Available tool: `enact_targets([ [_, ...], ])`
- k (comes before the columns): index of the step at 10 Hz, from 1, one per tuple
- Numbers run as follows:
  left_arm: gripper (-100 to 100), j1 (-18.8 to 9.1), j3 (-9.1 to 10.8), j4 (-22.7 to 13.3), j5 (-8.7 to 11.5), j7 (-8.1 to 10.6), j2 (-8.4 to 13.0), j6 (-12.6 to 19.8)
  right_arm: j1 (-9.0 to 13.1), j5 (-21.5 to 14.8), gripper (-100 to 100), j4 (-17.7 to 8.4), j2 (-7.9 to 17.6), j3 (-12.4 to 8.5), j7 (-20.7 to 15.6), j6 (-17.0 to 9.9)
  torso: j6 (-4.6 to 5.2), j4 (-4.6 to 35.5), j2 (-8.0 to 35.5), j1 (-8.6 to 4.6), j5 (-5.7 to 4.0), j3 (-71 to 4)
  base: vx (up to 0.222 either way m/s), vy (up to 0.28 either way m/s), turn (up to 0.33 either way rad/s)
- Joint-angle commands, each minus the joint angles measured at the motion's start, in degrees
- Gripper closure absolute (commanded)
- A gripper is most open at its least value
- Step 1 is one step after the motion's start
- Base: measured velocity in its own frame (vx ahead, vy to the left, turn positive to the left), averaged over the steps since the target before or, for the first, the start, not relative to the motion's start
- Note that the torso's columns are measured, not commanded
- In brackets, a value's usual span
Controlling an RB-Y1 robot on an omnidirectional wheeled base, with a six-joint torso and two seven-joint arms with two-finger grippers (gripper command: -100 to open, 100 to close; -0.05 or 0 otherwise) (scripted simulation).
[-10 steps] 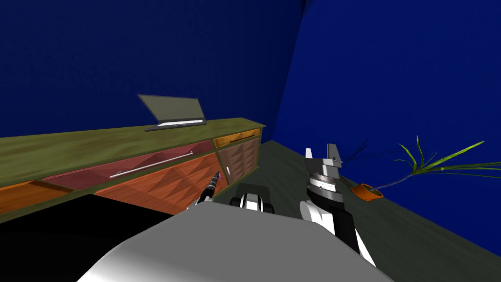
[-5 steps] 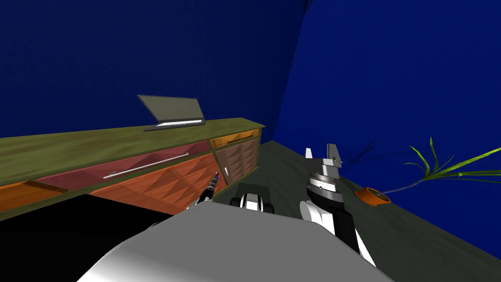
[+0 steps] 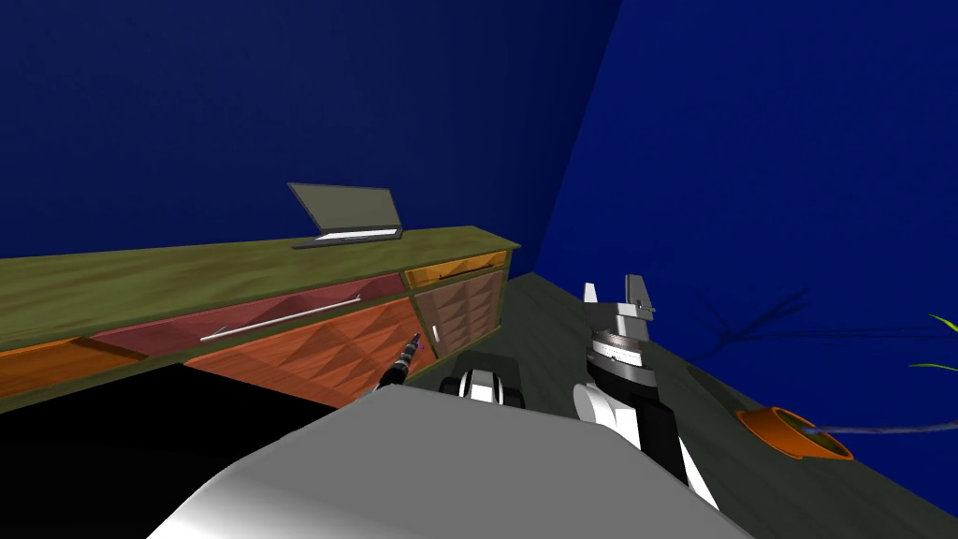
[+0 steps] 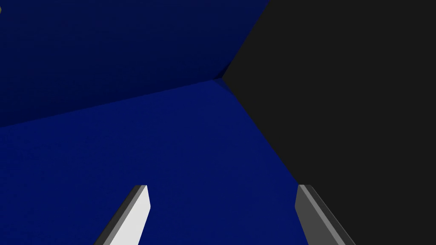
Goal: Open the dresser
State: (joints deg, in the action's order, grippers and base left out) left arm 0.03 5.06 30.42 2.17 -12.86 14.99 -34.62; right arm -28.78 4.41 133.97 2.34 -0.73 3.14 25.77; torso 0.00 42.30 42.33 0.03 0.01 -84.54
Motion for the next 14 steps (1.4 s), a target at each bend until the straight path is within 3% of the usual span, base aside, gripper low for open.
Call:
enact_targets([
  [1, -100, 1.48, -2.72, 0.64, -0.67, 1.59, 0.82, -1.50, 0.01, 0.00, 0, 0.00, 0.00, 0.00, 0.00, 0.00, 0.04, 0.02, -0.02, 0.04, 0.02, 0.03, 0.100, -0.046, 0.152],
  [3, -100, 2.53, -4.77, 1.05, -1.17, 2.72, 1.44, -2.55, 0.01, 0.00, 0, 0.00, 0.00, 0.00, 0.00, 0.00, 0.01, -0.01, -0.07, 0.01, 0.00, -0.04, 0.117, -0.033, 0.179],
  [4, -100, 2.41, -4.14, 1.31, -1.03, 2.29, 1.19, -1.98, 0.01, 0.00, 0, 0.00, 0.00, 0.00, 0.00, 0.00, 0.01, -0.02, -0.13, 0.05, 0.00, -0.07, 0.045, -0.016, 0.059],
  [5, 100, 1.48, -2.72, 0.64, -0.67, 1.59, 0.82, -1.50, 0.02, 0.00, 0, 0.00, 0.00, 0.01, 0.00, 0.00, 0.14, 0.02, -0.09, 0.17, 0.07, 0.02, -0.082, 0.017, -0.248],
  [7, 100, 0.43, -0.67, 0.23, -0.17, 0.46, 0.21, -0.45, 0.06, 0.00, 0, -0.01, 0.01, 0.01, 0.00, -0.01, 0.10, -0.01, -0.11, 0.55, 0.38, 0.03, -0.141, 0.042, -0.252],
  [10, 100, -1.15, 2.40, -0.38, 0.59, -1.24, -0.71, 1.12, 0.04, 0.00, 0, -0.01, 0.01, 0.00, 0.00, -0.01, -0.47, 0.04, 0.20, 0.28, 0.26, 0.00, -0.126, 0.040, -0.174],
  [13, 100, -2.73, 5.47, -0.99, 1.34, -2.93, -1.63, 2.70, 0.04, 0.00, 0, -0.01, 0.01, 0.00, 0.00, -0.01, -0.39, 0.09, 0.37, 0.08, 0.29, 0.06, -0.115, 0.016, -0.171],
  [14, 100, -2.33, 4.53, -0.04, 0.62, -3.71, -0.93, 2.43, 0.04, 0.00, 0, -0.01, 0.01, 0.00, 0.00, -0.01, -0.42, 0.11, 0.44, 0.07, 0.29, 0.10, -0.053, 0.008, -0.061],
])
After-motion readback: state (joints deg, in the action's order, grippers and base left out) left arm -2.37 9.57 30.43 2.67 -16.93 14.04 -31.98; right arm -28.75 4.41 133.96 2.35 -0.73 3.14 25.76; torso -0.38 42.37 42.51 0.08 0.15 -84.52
